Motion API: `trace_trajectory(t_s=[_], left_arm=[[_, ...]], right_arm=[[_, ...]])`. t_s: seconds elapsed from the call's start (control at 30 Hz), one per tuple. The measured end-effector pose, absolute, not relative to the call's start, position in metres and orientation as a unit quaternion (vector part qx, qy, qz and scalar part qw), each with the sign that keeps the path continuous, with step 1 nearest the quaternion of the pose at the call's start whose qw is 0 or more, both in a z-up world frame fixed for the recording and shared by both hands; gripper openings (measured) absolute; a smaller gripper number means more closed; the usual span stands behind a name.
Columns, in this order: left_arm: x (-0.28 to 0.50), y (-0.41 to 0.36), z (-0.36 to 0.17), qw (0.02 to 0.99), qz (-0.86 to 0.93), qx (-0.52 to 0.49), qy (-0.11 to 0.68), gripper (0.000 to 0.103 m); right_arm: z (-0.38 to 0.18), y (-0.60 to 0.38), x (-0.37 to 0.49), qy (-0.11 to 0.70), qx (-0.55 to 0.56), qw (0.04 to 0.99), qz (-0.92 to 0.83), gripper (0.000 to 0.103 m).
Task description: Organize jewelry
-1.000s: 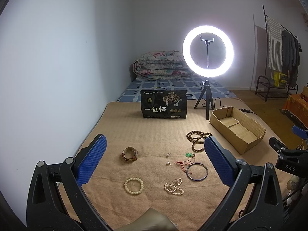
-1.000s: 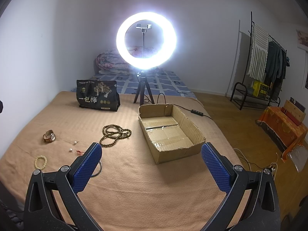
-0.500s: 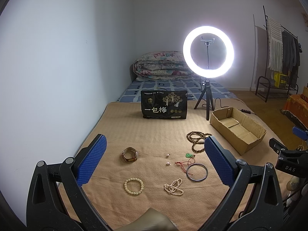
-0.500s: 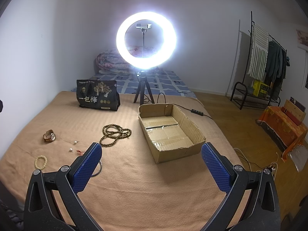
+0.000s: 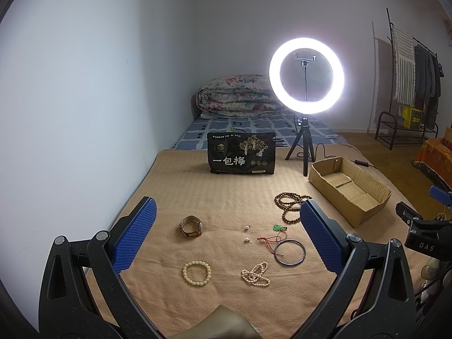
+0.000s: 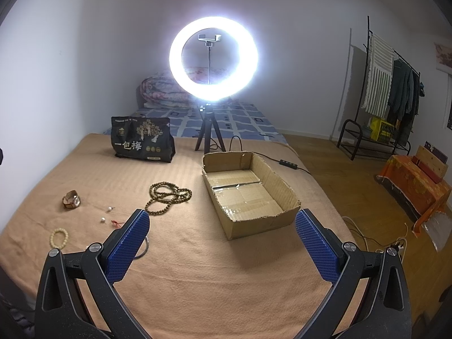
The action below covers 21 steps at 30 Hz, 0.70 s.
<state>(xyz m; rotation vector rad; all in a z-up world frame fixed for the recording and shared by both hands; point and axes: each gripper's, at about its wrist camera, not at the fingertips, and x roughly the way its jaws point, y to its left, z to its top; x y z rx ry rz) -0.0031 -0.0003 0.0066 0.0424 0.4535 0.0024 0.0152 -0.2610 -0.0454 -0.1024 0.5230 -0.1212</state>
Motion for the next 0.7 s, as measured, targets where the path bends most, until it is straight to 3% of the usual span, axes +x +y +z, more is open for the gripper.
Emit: trace_trajectory(t_s=[0.7], left_arm=[[-0.0013, 0.0058, 0.0027, 0.972, 0.010, 0.024, 0.232, 0.103]], right_arm=[[-0.0446, -0.2590, 0.0183, 0.261, -0.045, 0.963, -0.052, 0.103]])
